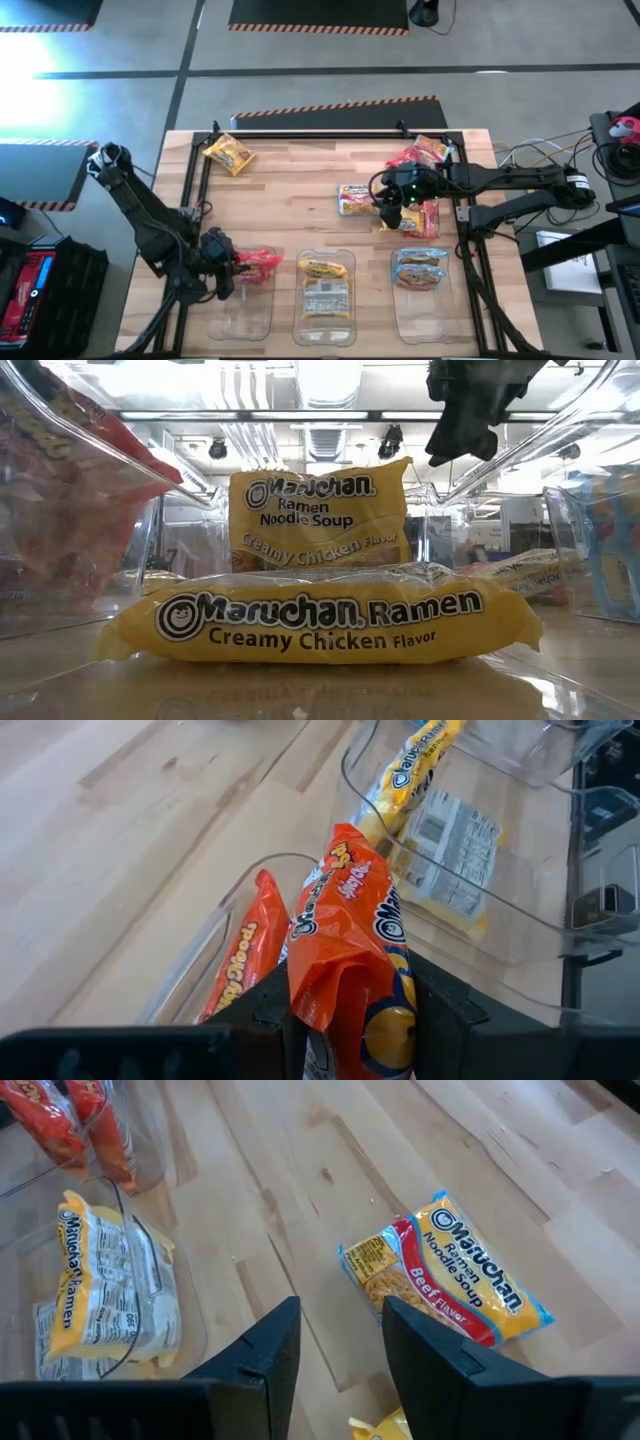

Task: Sort Maruchan noodles
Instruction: Put the orange noodle pack into the left transparent bin

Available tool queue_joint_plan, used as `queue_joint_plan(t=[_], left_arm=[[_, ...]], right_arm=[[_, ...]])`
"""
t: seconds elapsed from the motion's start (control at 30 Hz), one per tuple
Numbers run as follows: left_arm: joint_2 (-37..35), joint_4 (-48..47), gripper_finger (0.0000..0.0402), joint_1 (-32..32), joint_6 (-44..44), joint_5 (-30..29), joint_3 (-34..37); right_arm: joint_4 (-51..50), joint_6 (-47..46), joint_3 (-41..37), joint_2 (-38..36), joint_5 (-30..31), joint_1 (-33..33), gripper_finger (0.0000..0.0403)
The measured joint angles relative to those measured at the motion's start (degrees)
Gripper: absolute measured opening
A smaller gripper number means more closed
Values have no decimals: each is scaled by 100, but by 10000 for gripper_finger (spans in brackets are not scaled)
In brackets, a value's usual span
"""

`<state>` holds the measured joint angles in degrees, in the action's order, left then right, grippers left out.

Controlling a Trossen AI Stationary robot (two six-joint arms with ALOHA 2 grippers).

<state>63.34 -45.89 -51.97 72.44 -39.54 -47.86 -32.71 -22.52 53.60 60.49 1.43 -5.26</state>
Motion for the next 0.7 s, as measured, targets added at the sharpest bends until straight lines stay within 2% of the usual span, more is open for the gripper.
queue_joint_plan(t=[0.27,0.7], left_arm=[[148,-1,107,-15,-425,-171,0],[198,326,108,-20,-278,-321,344]], right_arm=[[4,0,0,0,0,0,137],[21,0,0,0,-2,0,128]])
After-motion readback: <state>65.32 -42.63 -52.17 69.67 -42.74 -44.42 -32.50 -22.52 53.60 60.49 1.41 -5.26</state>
